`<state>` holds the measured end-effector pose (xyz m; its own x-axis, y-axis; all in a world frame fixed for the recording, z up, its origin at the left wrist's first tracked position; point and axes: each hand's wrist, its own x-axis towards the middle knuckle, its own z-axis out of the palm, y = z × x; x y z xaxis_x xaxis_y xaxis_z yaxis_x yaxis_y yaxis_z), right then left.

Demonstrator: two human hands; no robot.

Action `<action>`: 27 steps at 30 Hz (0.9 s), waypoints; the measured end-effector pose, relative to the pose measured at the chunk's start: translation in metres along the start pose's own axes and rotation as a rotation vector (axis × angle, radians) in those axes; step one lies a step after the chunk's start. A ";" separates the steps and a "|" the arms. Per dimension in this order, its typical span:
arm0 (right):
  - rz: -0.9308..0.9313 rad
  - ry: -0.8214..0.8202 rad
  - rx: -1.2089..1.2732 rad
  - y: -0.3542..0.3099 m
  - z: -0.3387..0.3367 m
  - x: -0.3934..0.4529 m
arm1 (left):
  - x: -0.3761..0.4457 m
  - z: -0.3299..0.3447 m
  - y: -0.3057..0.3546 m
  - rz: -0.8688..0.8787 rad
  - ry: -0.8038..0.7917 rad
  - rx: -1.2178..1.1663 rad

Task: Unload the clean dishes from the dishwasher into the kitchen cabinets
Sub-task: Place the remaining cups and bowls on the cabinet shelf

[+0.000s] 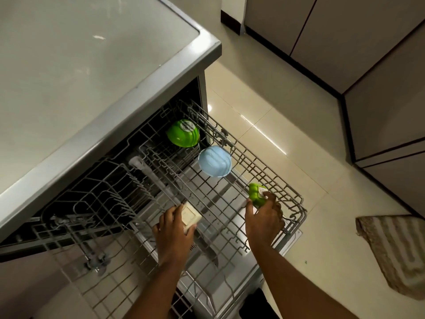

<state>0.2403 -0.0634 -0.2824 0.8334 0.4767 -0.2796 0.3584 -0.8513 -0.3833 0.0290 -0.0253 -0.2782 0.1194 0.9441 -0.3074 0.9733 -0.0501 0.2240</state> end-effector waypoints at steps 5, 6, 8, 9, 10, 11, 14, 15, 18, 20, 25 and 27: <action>-0.081 0.076 0.038 0.004 0.004 -0.012 | -0.014 -0.003 -0.009 0.083 0.048 -0.065; -0.101 0.090 0.061 0.005 0.004 -0.016 | -0.018 -0.005 -0.009 0.082 0.061 -0.085; -0.159 0.109 0.118 0.007 0.002 -0.027 | -0.027 -0.008 -0.008 0.068 0.086 -0.123; -0.203 0.114 0.153 0.007 -0.001 -0.034 | -0.031 -0.011 -0.008 0.070 0.096 -0.136; -0.251 0.113 0.189 0.006 -0.003 -0.039 | -0.035 -0.014 -0.008 0.070 0.102 -0.146; -0.291 0.108 0.234 0.006 -0.007 -0.046 | -0.040 -0.019 -0.008 0.076 0.112 -0.160; -0.371 0.064 0.361 0.003 -0.020 -0.065 | -0.057 -0.036 -0.011 0.092 0.113 -0.177; -0.393 0.047 0.396 0.003 -0.024 -0.071 | -0.061 -0.042 -0.013 0.101 0.110 -0.174; -0.456 -0.016 0.476 -0.001 -0.045 -0.098 | -0.077 -0.072 -0.023 0.145 0.115 -0.164; -0.486 -0.046 0.494 -0.004 -0.068 -0.123 | -0.092 -0.100 -0.033 0.184 0.116 -0.172; -0.556 -0.081 0.507 -0.012 -0.121 -0.175 | -0.129 -0.169 -0.057 0.293 0.130 -0.170; -0.593 -0.068 0.511 -0.019 -0.152 -0.202 | -0.150 -0.206 -0.065 0.321 0.133 -0.173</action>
<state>0.1289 -0.1767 -0.0848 0.5302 0.8463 0.0511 0.4834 -0.2523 -0.8383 -0.0924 -0.0963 -0.0559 0.3752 0.9238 -0.0764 0.8416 -0.3049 0.4458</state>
